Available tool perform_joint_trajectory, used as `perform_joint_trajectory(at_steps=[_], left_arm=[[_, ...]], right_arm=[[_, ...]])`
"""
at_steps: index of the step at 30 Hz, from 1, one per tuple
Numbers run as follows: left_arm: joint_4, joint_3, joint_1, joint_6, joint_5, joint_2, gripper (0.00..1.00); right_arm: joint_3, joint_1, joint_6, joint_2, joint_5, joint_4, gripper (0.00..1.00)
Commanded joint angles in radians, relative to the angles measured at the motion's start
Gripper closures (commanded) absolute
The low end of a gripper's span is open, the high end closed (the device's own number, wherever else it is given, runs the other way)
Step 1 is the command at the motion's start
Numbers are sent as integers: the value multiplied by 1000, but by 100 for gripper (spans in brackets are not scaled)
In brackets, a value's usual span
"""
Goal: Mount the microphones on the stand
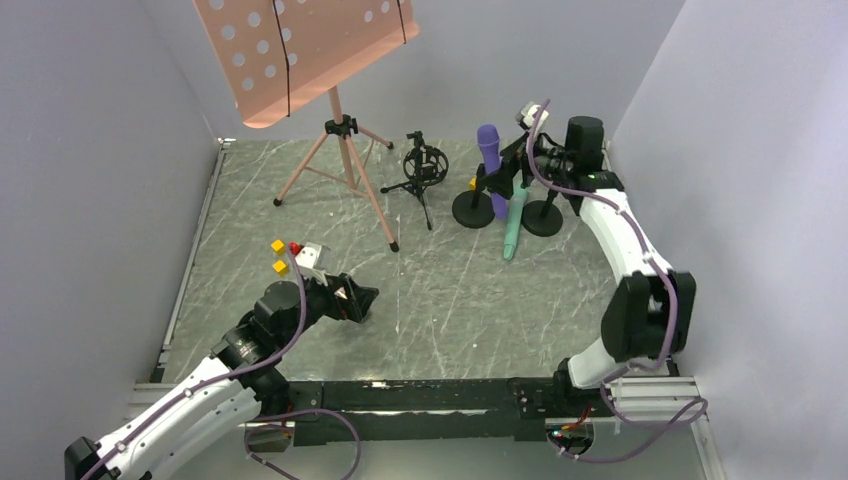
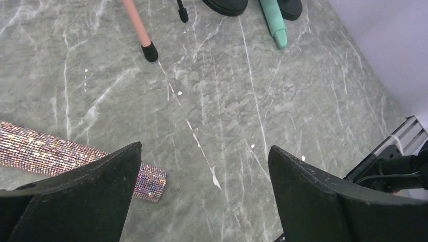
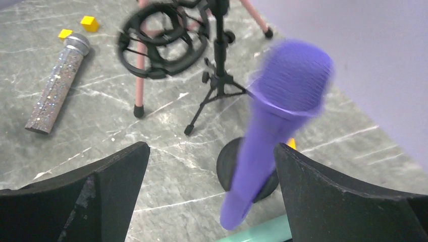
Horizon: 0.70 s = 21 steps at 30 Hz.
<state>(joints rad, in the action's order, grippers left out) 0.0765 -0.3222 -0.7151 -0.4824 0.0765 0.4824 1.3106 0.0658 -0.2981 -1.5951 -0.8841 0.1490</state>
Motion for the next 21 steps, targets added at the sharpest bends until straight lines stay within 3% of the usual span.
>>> perform_joint_trajectory(at_steps=[1,5,11,21], left_arm=[[150,-142,5,-76,48,15,1],[217,-188,6,-92,83,44,1],[230,-194,7,-103,95,66,1],[221,-174,8,-105,106,87,1]], right_arm=[[64,-1,-125,179,-29,169,0],[-9,-11,-84,291,5,185,0],[-200,-59,153,422,-22,4,0],[-348,-94,333,394,-206,-199,0]])
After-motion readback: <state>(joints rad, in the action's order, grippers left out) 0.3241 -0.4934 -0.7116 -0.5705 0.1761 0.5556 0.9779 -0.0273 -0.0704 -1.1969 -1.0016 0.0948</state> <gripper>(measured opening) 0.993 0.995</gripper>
